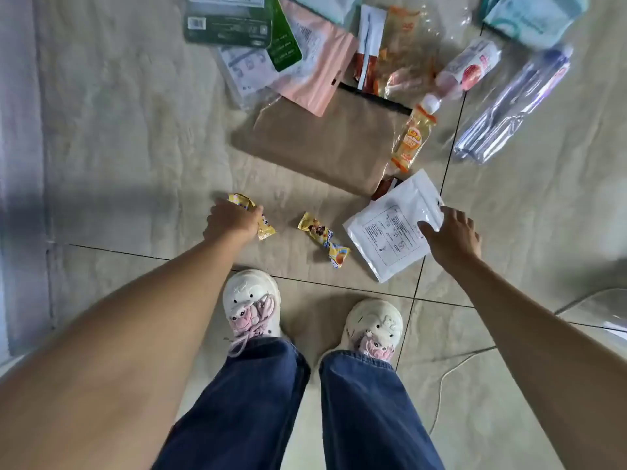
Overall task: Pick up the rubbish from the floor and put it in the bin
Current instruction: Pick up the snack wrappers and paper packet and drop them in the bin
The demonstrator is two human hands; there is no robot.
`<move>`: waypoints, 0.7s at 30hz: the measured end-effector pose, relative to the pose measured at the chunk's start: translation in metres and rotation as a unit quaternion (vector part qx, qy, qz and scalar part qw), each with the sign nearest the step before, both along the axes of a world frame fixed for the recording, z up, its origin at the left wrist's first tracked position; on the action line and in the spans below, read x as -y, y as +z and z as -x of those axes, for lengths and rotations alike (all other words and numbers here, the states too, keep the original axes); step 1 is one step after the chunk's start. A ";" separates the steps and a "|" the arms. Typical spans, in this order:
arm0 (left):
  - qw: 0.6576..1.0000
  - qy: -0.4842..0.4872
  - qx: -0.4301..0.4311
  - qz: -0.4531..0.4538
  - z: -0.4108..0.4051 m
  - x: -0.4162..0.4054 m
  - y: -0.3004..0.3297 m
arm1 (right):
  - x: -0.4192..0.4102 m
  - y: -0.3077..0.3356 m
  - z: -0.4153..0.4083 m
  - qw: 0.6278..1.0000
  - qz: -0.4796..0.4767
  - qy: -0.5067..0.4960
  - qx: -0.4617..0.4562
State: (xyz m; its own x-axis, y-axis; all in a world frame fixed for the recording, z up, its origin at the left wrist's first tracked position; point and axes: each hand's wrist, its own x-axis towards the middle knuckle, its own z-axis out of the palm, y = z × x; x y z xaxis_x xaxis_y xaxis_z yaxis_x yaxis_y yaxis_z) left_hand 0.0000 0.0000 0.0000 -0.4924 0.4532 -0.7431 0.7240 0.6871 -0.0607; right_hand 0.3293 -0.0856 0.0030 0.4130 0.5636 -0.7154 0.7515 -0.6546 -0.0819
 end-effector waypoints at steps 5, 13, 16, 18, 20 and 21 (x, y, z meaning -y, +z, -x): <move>0.991 0.129 0.003 -0.026 0.009 0.013 -0.046 | 0.006 -0.042 -0.009 0.999 -0.016 -0.025 0.046; 0.978 0.011 0.072 -0.193 0.003 0.011 -0.051 | 0.023 -0.063 -0.005 0.994 -0.054 -0.004 0.092; 0.958 -0.117 0.147 -0.218 -0.010 0.011 -0.032 | 0.034 -0.056 -0.006 0.996 -0.058 -0.016 0.070; 0.927 -0.237 0.191 -0.220 -0.020 0.014 -0.022 | 0.040 -0.046 -0.007 0.996 -0.069 -0.012 0.057; 0.887 -0.335 0.232 -0.217 -0.029 0.019 -0.017 | 0.044 -0.038 -0.011 0.996 -0.076 0.019 0.046; 0.869 -0.375 0.247 -0.209 -0.034 0.021 -0.016 | 0.044 -0.033 -0.014 0.995 -0.076 0.038 0.043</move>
State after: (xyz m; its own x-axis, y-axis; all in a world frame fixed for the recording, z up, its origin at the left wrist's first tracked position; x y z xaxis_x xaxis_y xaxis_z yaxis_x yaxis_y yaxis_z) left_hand 0.0340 -0.0213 -0.0159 0.3888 0.7903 -0.4735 0.8448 -0.1007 0.5256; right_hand 0.3437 -0.1295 -0.0302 0.4199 0.6951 -0.5836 0.8073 -0.5798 -0.1097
